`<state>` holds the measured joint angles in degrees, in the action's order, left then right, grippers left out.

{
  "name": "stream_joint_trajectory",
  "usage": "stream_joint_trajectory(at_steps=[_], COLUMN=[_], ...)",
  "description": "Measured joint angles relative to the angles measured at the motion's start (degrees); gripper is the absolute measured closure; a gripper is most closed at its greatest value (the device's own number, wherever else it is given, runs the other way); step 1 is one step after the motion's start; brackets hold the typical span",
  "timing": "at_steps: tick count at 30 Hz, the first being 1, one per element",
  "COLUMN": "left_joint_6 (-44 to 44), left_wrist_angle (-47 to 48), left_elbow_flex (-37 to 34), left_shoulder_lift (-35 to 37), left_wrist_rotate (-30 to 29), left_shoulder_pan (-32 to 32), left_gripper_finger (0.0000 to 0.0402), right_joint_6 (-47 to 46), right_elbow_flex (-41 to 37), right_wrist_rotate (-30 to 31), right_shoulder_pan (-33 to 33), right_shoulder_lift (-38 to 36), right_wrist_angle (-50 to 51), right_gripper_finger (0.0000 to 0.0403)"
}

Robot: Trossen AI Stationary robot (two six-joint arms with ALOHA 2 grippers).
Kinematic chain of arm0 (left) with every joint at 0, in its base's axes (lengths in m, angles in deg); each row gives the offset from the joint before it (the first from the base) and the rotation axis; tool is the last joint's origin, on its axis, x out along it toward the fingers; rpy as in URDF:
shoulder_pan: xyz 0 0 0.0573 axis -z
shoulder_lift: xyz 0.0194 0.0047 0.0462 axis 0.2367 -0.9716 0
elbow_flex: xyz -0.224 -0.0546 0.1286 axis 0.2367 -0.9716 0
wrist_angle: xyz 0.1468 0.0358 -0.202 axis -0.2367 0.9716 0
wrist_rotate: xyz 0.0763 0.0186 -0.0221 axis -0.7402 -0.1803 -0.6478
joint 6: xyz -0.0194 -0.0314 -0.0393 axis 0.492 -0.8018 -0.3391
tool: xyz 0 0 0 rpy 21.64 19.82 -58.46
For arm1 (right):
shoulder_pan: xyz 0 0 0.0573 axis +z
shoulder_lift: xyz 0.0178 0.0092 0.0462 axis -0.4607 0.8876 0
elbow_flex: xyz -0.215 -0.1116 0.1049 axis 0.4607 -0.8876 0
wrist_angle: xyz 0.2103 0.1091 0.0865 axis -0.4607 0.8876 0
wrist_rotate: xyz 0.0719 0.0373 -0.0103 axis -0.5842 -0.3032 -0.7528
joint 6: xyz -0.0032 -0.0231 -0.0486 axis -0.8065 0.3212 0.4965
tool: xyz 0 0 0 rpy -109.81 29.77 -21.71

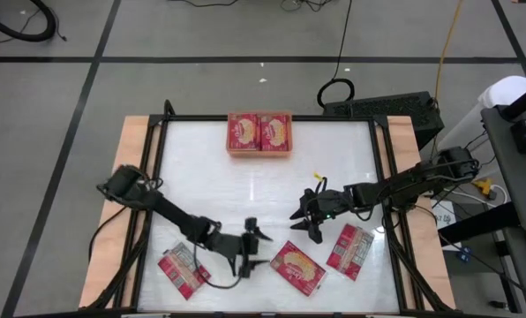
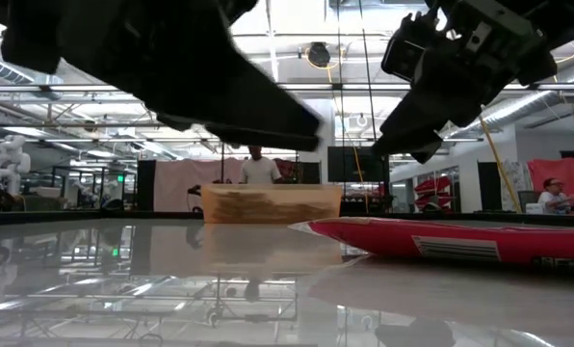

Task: Sort popcorn bags into baskets
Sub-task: Put the red popcorn bag into the orange bin

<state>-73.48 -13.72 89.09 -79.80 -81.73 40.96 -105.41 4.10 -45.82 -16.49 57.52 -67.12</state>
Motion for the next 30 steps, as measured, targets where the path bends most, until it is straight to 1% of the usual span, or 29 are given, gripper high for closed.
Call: stream_joint_trajectory(at_steps=[4, 6, 9, 12, 14, 16, 18, 22, 23, 28, 30], left_joint_6=[0.4, 0.8, 1.6, 2.2, 3.0, 6.0, 8.9, 14.7, 16.0, 23.2, 26.5], left_wrist_angle=[5.0, 9.5, 10.2, 10.1, 9.8, 9.4, 9.1, 9.5, 10.0, 12.1, 12.8], left_elbow_flex=[4.9, 6.3, 8.0, 8.4, 8.2, 8.2, 8.3, 8.3, 8.2, 8.1, 8.1], left_shoulder_lift=[-4.6, -5.8, -7.9, -9.0, -9.3, -9.7, -9.9, -9.8, -9.5, -7.2, -5.6], left_wrist_rotate=[4.0, 4.7, 4.6, 1.7, 1.1, 1.5, 3.0, 2.9, 2.4, -1.5, -3.0], left_shoulder_pan=[1.3, 2.0, 2.6, 2.2, 1.7, 0.9, 0.2, -1.8, -2.3, -4.5, -4.9], left_gripper_finger=[0.0107, 0.0119, 0.0137, 0.0159, 0.0182, 0.0214, 0.0257, 0.0368, 0.0384, 0.0395, 0.0397], right_joint_6=[1.1, 1.3, 1.9, 2.3, 2.4, 2.4, 2.3, 1.1, 0.4, -3.5, -5.0], right_elbow_flex=[0.0, 0.0, 0.0, 0.0, 0.0, 0.0, 0.0, 0.0, 0.0, 0.0, 0.0], right_wrist_rotate=[0.0, 0.0, 0.0, 0.0, 0.0, 0.1, 0.1, 0.1, 0.1, -0.1, -2.6], right_shoulder_pan=[0.0, 0.0, 0.0, 0.0, 0.0, 0.0, 0.0, 0.0, 0.0, -0.1, -0.8], right_shoulder_lift=[0.0, 0.0, 0.0, 0.0, 0.0, 0.0, 0.0, 0.0, 0.0, 0.0, 0.0], right_wrist_angle=[0.9, 1.1, 1.5, 1.2, 1.1, 1.3, 1.2, 1.4, 1.6, 3.3, 3.6], right_gripper_finger=[0.0245, 0.0245, 0.0245, 0.0245, 0.0245, 0.0245, 0.0245, 0.0245, 0.0245, 0.0245, 0.0245])
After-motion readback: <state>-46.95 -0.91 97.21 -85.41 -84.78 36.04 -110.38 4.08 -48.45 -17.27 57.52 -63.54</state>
